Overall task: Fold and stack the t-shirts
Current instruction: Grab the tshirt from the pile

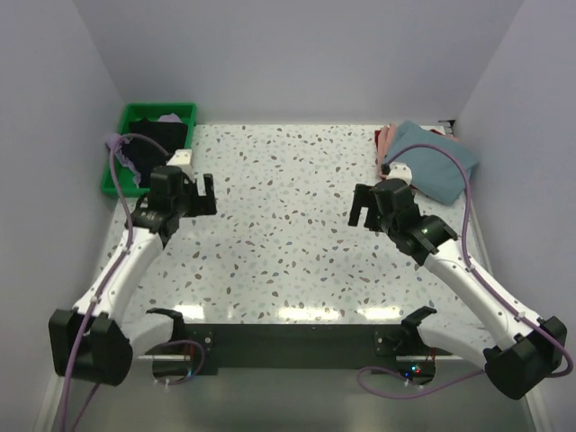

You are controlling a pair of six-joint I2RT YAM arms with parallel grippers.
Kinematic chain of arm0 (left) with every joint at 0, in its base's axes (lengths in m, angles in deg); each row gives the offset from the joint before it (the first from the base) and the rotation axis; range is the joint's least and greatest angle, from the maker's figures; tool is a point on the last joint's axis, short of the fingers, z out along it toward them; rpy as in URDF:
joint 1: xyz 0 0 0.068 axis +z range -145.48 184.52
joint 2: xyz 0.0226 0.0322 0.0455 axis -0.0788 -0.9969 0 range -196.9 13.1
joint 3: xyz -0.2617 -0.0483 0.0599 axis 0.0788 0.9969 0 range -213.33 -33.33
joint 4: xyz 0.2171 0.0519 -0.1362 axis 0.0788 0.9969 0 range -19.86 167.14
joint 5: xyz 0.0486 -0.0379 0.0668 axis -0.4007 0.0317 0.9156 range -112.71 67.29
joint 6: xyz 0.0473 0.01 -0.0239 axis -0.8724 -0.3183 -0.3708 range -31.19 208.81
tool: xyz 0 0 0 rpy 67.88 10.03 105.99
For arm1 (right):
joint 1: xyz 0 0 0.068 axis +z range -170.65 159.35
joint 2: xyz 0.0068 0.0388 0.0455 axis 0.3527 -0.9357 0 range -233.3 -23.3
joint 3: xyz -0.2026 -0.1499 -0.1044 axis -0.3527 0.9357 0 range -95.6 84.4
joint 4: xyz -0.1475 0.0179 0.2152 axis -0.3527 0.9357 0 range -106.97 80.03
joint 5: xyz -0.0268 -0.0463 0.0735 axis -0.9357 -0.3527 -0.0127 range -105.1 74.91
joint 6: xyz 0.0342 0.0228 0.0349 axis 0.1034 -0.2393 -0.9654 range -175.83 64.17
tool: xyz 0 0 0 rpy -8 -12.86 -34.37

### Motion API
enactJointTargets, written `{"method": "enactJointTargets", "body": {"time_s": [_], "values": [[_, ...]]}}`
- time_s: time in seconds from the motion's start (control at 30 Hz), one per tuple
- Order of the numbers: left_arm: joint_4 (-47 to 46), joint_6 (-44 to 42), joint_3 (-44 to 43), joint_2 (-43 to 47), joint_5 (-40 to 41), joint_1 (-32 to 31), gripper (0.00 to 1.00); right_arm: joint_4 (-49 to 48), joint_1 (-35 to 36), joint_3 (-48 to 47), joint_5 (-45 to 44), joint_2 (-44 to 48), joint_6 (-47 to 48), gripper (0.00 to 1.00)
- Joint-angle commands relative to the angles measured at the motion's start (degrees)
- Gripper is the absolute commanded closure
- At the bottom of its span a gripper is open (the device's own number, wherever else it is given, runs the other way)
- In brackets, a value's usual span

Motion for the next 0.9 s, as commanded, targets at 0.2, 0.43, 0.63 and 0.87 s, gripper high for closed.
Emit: {"method": "enactJointTargets", "body": {"time_s": [0.2, 0.43, 0.63, 0.87], "values": [[-7.23, -2.61, -26.96, -28.26, -9.35, 19.85, 0.0, -2.24, 0.22, 0.56, -2.82, -2.12, -3.15, 0.05], [-5.22, 1.53, -42.7, -47.41, -8.75, 23.12, 0.0, -5.23, 0.21, -4.18, -3.88, -10.37, -3.24, 0.04], [-1.61, 1.01, -54.47, -59.37, 0.99, 23.21, 0.0, -7.08, -0.22, -14.63, -0.98, -24.87, -2.79, 0.04], [-6.44, -1.54, -57.12, -65.63, 5.42, 23.12, 0.0, -10.25, -2.33, -22.45, 8.42, -34.81, -5.35, 0.05]]}}
